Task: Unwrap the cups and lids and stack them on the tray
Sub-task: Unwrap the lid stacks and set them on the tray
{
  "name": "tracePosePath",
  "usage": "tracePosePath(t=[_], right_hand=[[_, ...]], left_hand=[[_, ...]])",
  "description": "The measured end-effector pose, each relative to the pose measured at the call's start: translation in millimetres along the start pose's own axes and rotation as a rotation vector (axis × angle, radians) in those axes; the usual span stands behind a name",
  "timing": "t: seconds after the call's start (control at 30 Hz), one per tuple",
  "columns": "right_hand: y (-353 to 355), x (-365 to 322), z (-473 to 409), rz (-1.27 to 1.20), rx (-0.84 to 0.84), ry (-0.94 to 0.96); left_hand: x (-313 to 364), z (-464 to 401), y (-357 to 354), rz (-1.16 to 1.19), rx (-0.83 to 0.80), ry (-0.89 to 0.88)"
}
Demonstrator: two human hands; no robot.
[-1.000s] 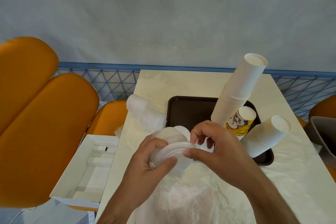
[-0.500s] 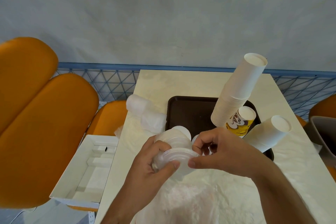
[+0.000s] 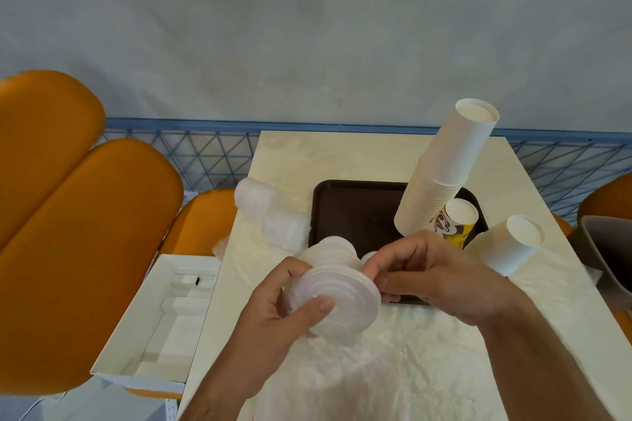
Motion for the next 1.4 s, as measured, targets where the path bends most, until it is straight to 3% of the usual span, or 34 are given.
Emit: tracePosePath(t=[0.33, 0.63, 0.9, 1.03, 1.23, 1.4], right_hand=[[1, 3, -5, -0.052, -0.046, 0.059], [0, 6, -15, -0.074, -0.168, -0.041], [-3, 1, -17, 0.112, -0.226, -0.034], [-6, -5, -18, 0.221, -0.169, -0.047], [-21, -3, -24, 0.437, -0.080, -0.059], [-23, 10, -25, 0.426, 0.003, -0.098]], left_hand=[[5, -1, 0, 0.012, 0.009, -0.007], [9, -1, -4, -0.028, -0.058, -0.010], [8, -1, -3, -0.076, -0.040, 0.005], [6, -1, -3, -0.101, 0.031, 0.063], [6, -5, -11, -0.148, 0.251, 0.292], [-6, -11, -6, -0.036, 0.285, 0.232]])
Point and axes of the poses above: each hand's wrist, its own z-axis away from the middle knuckle, its own y-axis out of the back of the hand, x = y × z, the point moved 8 cm from there along -z, towards the middle knuckle, and after that the axes turned 5 degrees about z, right-handed, at the moved point
